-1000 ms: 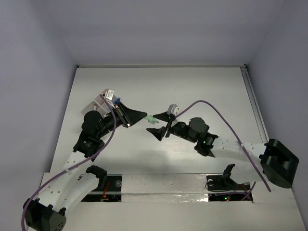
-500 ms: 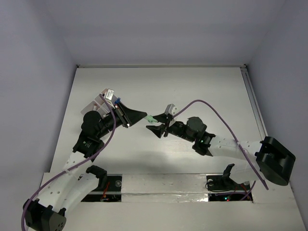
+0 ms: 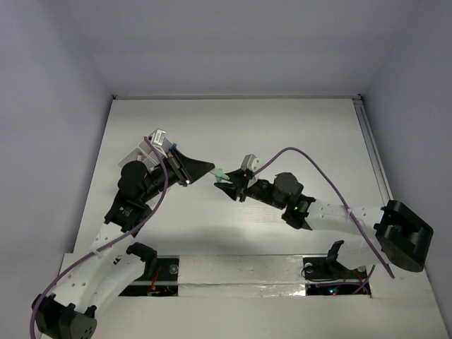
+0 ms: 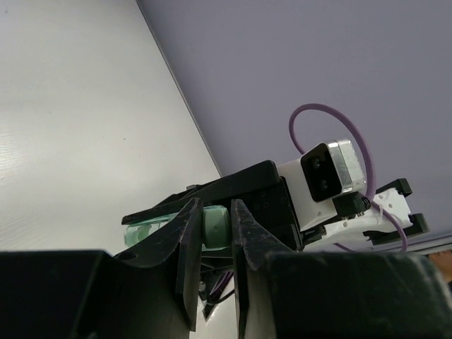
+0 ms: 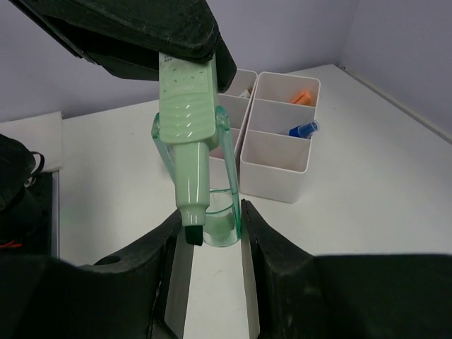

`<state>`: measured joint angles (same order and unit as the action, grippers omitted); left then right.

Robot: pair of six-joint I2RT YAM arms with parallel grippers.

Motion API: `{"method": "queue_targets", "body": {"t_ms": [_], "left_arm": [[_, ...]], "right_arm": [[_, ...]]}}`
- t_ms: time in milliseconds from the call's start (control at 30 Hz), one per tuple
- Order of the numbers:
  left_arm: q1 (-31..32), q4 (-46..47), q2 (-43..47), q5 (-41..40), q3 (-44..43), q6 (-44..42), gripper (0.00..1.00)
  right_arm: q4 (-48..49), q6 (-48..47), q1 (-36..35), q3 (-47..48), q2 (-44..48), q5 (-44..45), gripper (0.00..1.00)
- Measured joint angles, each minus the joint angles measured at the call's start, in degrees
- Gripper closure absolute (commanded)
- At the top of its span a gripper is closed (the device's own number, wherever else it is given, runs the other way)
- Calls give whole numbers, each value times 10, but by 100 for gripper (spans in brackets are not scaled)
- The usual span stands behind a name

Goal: Sort the stationery into containers
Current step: Close the pen cap on the pen.

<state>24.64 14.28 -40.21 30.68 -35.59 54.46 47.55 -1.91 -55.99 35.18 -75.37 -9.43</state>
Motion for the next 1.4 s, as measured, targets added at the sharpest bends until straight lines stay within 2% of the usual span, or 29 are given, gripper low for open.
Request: {"method": "queue_targets", "body": {"t_ms": [267, 467, 733, 1100, 1400], "left_arm": [[5, -45, -2, -17, -34, -34, 100], [7, -78, -9, -35, -42, -78, 100], [8, -111, -7, -69, -42, -133, 100], [8, -69, 0, -82, 28, -163, 100], [7, -37, -20, -83, 48, -179, 100]], "right_arm": [[-56, 4, 0, -3, 49, 11, 93], [-144, 15, 0, 3, 82, 20, 94], [-270, 24, 0, 63, 69, 24, 95], [-366, 23, 0, 97, 33, 26, 98], [-396, 24, 0, 116, 5, 32, 100]]}}
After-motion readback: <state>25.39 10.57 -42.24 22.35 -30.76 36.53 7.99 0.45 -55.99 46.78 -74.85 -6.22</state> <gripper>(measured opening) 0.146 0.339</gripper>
